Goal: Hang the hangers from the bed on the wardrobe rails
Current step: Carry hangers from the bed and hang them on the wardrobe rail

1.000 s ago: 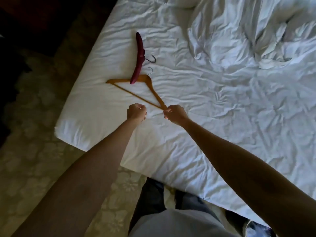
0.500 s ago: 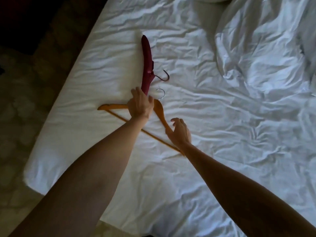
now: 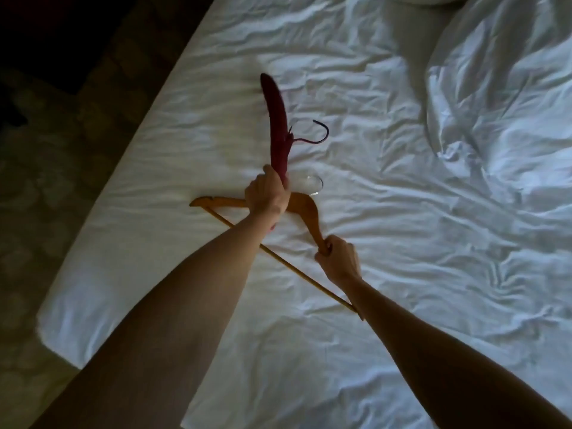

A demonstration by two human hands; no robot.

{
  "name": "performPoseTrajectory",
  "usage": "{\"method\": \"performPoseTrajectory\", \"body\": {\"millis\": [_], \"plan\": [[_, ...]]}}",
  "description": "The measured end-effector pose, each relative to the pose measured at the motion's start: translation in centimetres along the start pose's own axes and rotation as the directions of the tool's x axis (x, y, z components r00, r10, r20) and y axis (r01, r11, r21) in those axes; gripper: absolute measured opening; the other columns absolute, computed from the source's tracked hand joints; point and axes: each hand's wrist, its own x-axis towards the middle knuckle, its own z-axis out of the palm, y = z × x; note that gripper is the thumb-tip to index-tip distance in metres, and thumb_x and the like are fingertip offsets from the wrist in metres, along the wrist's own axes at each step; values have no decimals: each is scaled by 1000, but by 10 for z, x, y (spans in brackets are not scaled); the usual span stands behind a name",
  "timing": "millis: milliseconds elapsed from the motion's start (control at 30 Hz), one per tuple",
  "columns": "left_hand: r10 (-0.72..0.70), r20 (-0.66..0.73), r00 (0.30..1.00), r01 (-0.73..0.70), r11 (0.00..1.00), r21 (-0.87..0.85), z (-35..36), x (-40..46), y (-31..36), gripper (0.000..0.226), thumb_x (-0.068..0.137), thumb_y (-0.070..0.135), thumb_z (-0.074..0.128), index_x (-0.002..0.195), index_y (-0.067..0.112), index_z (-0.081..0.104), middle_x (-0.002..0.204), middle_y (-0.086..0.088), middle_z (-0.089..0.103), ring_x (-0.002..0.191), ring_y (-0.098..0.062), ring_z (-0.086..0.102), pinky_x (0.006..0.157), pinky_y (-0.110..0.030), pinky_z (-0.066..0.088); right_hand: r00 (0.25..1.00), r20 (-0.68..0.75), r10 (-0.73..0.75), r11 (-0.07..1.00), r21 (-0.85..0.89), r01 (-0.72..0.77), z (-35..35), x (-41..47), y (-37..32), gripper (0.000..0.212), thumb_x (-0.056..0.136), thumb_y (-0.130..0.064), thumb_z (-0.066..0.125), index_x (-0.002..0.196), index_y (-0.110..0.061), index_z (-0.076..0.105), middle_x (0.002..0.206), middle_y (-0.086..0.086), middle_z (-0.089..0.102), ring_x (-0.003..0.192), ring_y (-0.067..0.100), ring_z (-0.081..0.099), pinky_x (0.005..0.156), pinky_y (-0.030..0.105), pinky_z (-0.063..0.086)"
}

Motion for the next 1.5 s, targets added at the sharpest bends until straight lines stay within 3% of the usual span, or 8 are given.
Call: {"method": "performPoseTrajectory", "body": {"millis": [67, 200, 400, 600, 967, 1133, 1333, 1500], "plan": [[-89, 40, 995, 96, 974, -204, -14, -26, -7, 40, 101, 46, 50, 115, 9, 59, 100, -2, 68, 76, -18, 64, 66, -32, 53, 1000, -12, 28, 999, 24, -27, -8, -24, 2, 2, 85, -18, 68, 86, -18, 67, 75, -2, 68, 69, 19, 65, 54, 27, 46], [-274, 179, 945, 327, 832, -448, -43, -83, -31, 35, 86, 44, 62, 103, 14, 70, 95, -5, 75, 83, -25, 72, 77, -39, 61, 992, -92, 85, 991, 108, -75, -25, -79, 0, 8, 86, -19, 70, 84, -18, 62, 69, -4, 65, 63, 16, 64, 58, 36, 56], [-303, 349, 887, 462, 598, -655, -85, -188, -74, 38, 80, 51, 73, 81, 13, 68, 78, -8, 74, 72, -26, 74, 74, -40, 63, 995, -102, -12, 973, 229, 35, -55, -179, -15, 10, 86, -14, 70, 91, -18, 63, 73, -3, 67, 58, 15, 63, 55, 31, 52], [-276, 366, 889, 457, 479, -749, -127, -303, -95, 41, 86, 49, 72, 87, 8, 67, 66, -6, 69, 52, -16, 67, 49, -23, 51, 998, 10, -55, 924, 378, 47, -78, -279, -24, 7, 88, -13, 68, 90, -10, 73, 57, 0, 64, 45, 12, 57, 46, 22, 49], [-373, 296, 879, 384, 186, -904, -144, -512, -128, 28, 86, 32, 76, 85, 5, 70, 65, -5, 69, 57, -17, 64, 63, -29, 50, 924, 110, -366, 863, 411, 293, -67, -429, 12, 14, 93, -20, 63, 97, -7, 66, 61, 3, 60, 50, 10, 54, 50, 23, 46], [-473, 271, 838, 357, 100, -929, -131, -606, -163, 27, 86, 33, 76, 77, 9, 70, 64, -5, 69, 58, -17, 63, 64, -30, 52, 842, 229, -488, 842, 379, 384, -34, -495, 23, 20, 94, -24, 63, 94, -5, 66, 59, 3, 57, 50, 12, 52, 50, 26, 45], [-608, 262, 749, 254, -102, -962, -133, -707, -220, 24, 90, 29, 73, 86, 6, 70, 66, -3, 66, 56, -15, 61, 54, -24, 51, 665, 423, -616, 785, 264, 560, 37, -571, 5, 24, 94, -31, 63, 87, -9, 70, 70, 9, 70, 65, 22, 67, 64, 32, 55], [-695, 267, 668, 153, -222, -963, -136, -760, -294, 24, 90, 27, 74, 85, 4, 70, 66, -6, 65, 53, -15, 59, 49, -22, 49, 553, 575, -603, 757, 191, 625, 108, -623, -31, 36, 95, -37, 64, 92, -3, 72, 81, 13, 71, 73, 19, 66, 64, 23, 52]]}}
